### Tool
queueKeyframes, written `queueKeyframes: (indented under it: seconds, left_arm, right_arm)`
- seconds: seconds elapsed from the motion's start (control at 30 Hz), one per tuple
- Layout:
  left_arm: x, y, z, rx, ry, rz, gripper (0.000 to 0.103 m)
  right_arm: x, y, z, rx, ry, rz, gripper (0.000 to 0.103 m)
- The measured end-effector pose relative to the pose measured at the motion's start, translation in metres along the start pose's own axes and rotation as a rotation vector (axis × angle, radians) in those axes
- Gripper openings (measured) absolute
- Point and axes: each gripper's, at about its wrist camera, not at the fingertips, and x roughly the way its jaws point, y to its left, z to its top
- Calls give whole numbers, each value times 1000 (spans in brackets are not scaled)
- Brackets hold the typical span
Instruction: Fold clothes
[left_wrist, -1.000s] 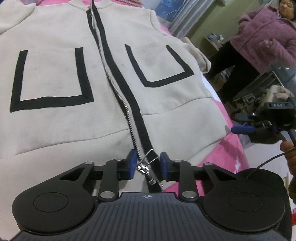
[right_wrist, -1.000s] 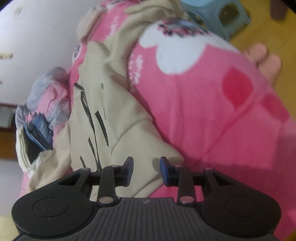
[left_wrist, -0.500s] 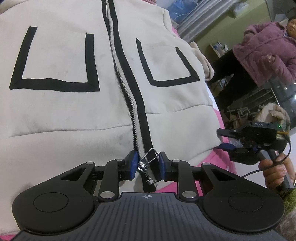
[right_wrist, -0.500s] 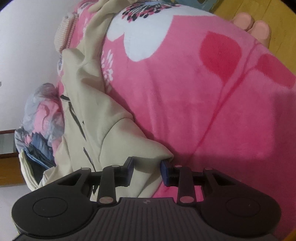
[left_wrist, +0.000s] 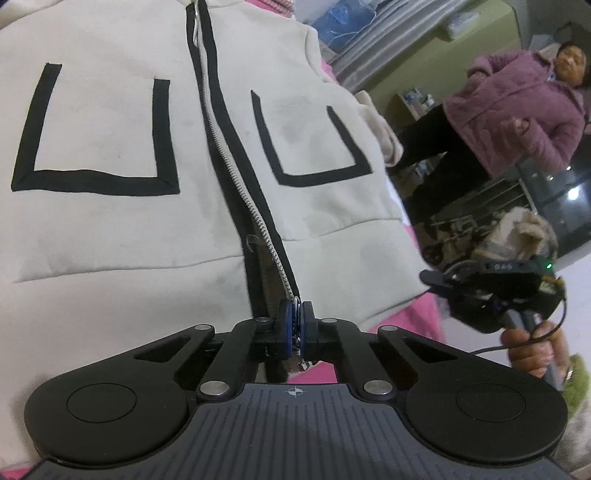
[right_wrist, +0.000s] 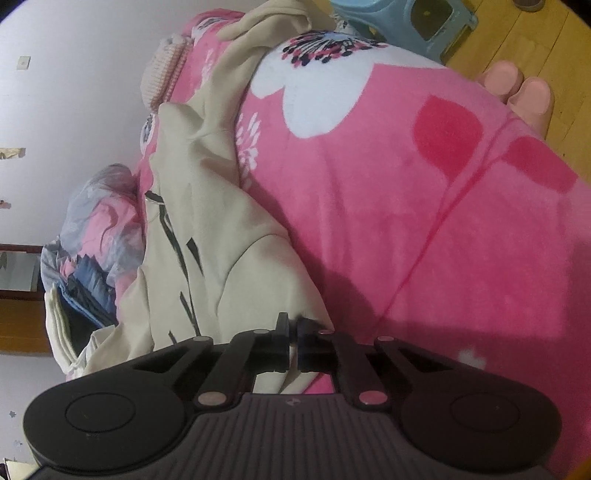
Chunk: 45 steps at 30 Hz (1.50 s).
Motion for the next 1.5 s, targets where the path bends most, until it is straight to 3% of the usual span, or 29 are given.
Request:
queueKeyframes:
  seconds: [0.07, 0.67, 0.9, 1.03, 1.13, 1.3, 1.37, 1.5]
  left_arm:
    - [-3, 0, 3, -6, -2, -18, 1]
    - [12, 13, 4, 24, 43, 51, 2]
    - [-8, 11, 1, 55, 39, 86, 17]
    - [-30, 5, 2, 111, -3, 134, 19]
    - [-31, -8, 12, 184, -46, 119, 19]
    - [21, -30, 28, 272, -44, 83, 19]
    - [44, -26, 29, 243, -10, 105, 19]
    - [51, -12, 26, 210, -12, 103, 17]
  right_arm:
    - [-4, 3, -1, -18, -2, -6, 3]
    - [11, -1, -1, -58, 43, -126, 3]
    - [-11, 13, -10, -166, 24, -209, 10]
    - [-38, 17, -10, -197, -40, -196, 11]
    - [-50, 25, 7, -198, -109, -107, 13]
    - [-18, 50, 62, -189, -193, 11, 44]
    - [8, 57, 88, -165, -200, 43, 44]
    - [65, 60, 143, -81, -199, 68, 45]
